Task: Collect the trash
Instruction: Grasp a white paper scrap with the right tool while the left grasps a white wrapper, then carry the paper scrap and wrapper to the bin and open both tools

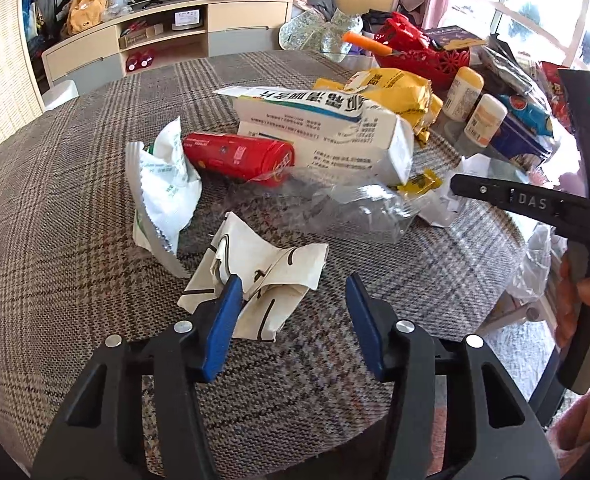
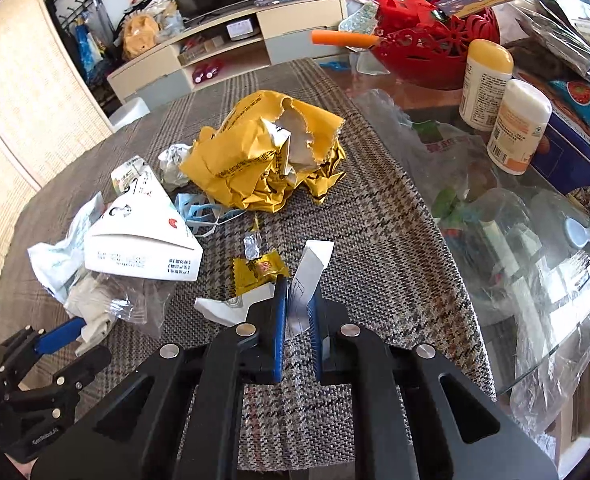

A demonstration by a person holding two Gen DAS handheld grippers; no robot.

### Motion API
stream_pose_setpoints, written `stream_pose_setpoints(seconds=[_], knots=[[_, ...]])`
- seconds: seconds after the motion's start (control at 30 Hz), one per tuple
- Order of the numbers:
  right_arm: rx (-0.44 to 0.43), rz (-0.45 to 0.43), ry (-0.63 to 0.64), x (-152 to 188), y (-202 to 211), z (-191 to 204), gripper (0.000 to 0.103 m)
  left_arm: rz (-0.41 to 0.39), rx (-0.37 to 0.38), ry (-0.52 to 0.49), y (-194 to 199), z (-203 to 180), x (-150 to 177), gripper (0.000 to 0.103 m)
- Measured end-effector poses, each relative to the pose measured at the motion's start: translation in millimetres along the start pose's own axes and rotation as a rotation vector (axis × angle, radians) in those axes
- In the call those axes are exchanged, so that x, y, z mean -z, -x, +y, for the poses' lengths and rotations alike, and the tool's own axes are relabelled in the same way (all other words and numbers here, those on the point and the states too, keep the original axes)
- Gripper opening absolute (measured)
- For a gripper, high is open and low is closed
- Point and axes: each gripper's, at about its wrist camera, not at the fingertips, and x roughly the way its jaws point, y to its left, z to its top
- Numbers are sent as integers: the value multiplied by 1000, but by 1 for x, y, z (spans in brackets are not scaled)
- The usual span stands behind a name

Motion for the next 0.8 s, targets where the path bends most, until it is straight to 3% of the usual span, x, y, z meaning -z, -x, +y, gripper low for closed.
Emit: stream_pose_setpoints(seconds=[0.1, 0.23, 0.47, 0.6, 0.77, 0.8], knots=[[-14, -3, 18, 3, 6, 4, 11, 6, -21, 4, -1, 5, 0, 33], [-39, -15, 31, 9, 19, 8, 11, 12, 4, 25, 0, 12, -1, 29], [-88, -11, 39, 25, 35, 14, 11, 12, -16, -10, -6, 7, 3, 30], [-85, -6, 45, 30, 39, 16, 11, 20, -17, -41, -8, 0, 2, 39], [-82, -9, 56, 31, 42, 20, 11, 14, -45, -71, -11, -3, 2, 39], [-86, -10, 59, 32, 44, 22, 11, 11, -51, -73, -11, -2, 2, 34]])
